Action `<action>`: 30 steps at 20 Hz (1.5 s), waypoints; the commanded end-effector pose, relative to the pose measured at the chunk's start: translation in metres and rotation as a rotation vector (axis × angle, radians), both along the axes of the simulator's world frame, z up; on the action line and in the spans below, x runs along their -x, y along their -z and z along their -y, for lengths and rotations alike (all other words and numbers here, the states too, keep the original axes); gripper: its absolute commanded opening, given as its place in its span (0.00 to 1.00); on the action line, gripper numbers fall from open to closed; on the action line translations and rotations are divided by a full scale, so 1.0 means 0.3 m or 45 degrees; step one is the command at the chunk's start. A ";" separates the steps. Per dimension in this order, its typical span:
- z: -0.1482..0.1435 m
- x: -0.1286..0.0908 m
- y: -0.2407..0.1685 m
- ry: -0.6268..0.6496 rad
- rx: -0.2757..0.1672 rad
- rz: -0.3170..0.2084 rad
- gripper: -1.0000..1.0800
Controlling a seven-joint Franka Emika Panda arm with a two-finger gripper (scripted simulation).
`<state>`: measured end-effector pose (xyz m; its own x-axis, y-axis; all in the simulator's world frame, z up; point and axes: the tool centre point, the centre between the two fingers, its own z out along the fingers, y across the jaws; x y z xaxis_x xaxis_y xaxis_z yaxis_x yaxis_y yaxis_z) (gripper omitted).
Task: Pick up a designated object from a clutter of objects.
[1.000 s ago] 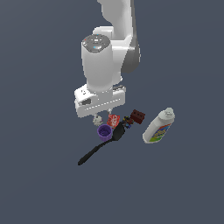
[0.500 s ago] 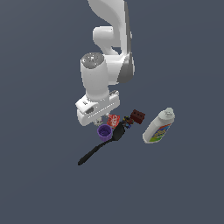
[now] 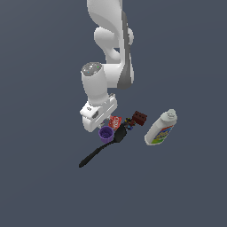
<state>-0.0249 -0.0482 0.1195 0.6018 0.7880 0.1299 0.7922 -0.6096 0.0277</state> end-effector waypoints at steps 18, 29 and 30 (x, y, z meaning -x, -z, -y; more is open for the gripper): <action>-0.045 0.040 0.070 -0.379 -0.076 0.195 0.62; -0.049 0.037 0.093 -0.382 -0.076 0.196 0.62; -0.050 0.036 0.100 -0.382 -0.076 0.196 0.62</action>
<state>-0.0360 -0.0337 0.0923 0.3144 0.9151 0.2525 0.9257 -0.3545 0.1323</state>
